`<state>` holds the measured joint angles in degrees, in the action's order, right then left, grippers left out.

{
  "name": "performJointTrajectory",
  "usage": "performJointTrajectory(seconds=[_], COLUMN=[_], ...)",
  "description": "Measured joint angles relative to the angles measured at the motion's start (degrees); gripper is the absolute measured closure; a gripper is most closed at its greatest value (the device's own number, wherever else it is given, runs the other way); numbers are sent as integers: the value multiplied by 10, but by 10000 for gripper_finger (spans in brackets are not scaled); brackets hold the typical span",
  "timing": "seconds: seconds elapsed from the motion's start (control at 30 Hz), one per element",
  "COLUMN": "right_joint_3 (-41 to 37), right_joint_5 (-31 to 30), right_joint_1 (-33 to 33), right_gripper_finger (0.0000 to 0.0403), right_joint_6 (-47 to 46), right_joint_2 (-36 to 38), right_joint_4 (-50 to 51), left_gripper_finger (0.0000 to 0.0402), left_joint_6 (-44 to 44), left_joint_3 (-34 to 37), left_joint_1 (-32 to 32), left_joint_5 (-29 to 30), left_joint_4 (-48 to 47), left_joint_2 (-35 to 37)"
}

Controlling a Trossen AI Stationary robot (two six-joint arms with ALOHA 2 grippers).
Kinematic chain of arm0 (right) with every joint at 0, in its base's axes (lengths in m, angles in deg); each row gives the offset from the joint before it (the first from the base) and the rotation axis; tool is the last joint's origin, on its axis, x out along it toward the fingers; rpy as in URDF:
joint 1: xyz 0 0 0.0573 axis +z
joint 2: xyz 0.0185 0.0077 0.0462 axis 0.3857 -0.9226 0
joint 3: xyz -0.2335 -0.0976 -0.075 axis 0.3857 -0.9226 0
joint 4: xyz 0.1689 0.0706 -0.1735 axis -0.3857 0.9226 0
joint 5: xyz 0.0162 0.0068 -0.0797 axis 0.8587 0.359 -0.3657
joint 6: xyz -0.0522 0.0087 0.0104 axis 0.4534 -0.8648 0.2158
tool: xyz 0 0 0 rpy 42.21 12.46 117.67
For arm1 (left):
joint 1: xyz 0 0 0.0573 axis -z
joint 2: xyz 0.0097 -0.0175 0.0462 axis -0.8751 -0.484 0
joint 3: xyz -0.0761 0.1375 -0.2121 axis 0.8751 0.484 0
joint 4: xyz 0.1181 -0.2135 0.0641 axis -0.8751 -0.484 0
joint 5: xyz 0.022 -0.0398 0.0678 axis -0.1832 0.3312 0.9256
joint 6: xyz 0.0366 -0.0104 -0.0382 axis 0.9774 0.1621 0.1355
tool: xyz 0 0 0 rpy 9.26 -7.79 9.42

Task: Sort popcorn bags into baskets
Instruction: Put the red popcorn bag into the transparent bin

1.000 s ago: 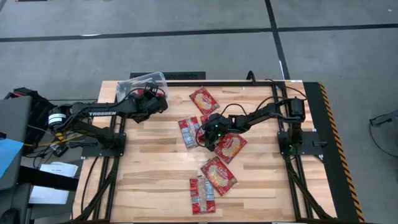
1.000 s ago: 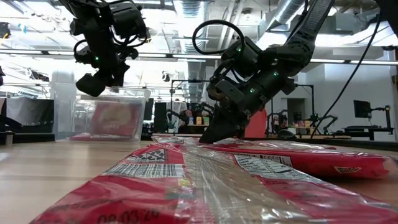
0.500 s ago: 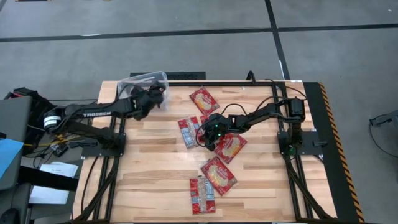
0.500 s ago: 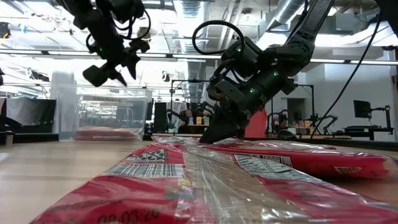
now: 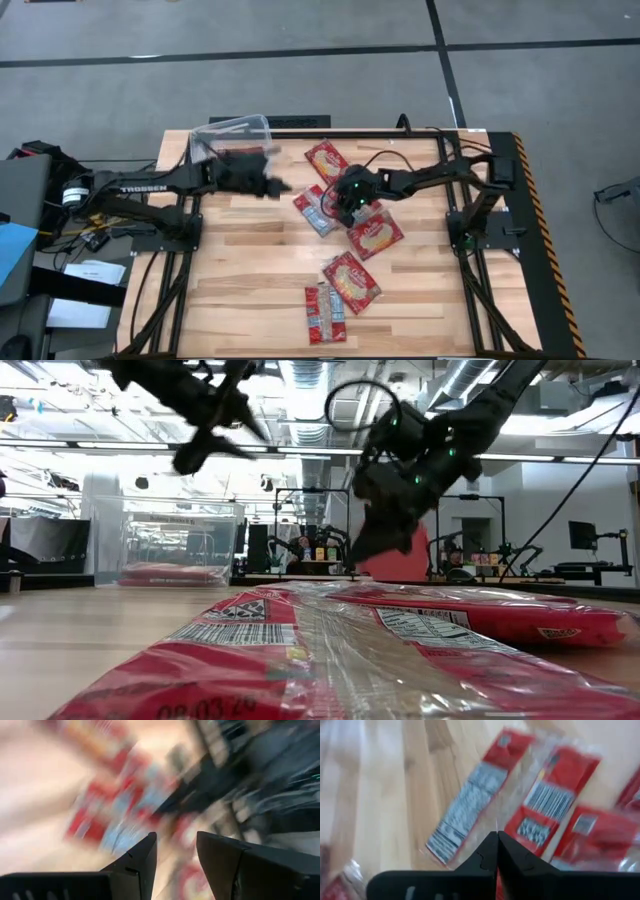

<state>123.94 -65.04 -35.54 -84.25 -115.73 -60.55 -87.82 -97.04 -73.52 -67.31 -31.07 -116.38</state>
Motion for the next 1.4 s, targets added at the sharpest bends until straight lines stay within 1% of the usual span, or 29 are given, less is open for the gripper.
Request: performJointTrajectory(seconds=[0.03,0.13,0.17,0.2,0.33,0.47,0.57,0.63,0.7,0.8,0.87,0.9,1.0,1.13,1.27,1.4], right_joint_3=[0,0,0,1,1,0,1,1,2,2,2,2,2,2,2,2], right_joint_5=[-3,-34,-43,-50,-57,-65,-87,-92,-93,-93,-94,-93,-92,-89,-87,-84], right_joint_1=[-1,1,3,5,18,28,32,35,35,36,39,41,51,66,74,76], right_gripper_finger=[379,388,389,390,384,378,384,389,390,385,379,376,375,385,388,380], right_joint_6=[1,2,2,2,1,-6,-19,-20,-20,-20,-20,-20,-20,-17,-10,-2], right_joint_2=[8,17,16,12,-16,-44,-54,-57,-59,-59,-59,-59,-59,-59,-59,-69], right_joint_4=[1,-2,-5,-8,-8,-11,-12,-18,-21,-21,-20,-20,-21,-33,-46,-73], left_gripper_finger=[276,273,269,263,222,159,116,97,85,80,81,82,86,95,113,142], left_joint_6=[-25,-116,-140,-157,-202,-258,-327,-375,-410,-443,-455,-458,-461,-461,-457,-455], left_joint_3=[0,1,4,7,26,25,24,24,24,22,22,22,22,22,22,22], left_joint_1=[26,107,129,145,176,178,176,176,177,176,176,177,170,162,154,154], left_joint_5=[36,176,211,228,227,223,215,215,222,233,253,264,266,273,288,292], left_joint_4=[-37,-94,-100,-91,-19,74,125,157,184,221,225,232,237,239,240,238], left_joint_2=[-2,-30,-42,-56,-130,-217,-280,-317,-348,-380,-390,-391,-392,-393,-394,-395])
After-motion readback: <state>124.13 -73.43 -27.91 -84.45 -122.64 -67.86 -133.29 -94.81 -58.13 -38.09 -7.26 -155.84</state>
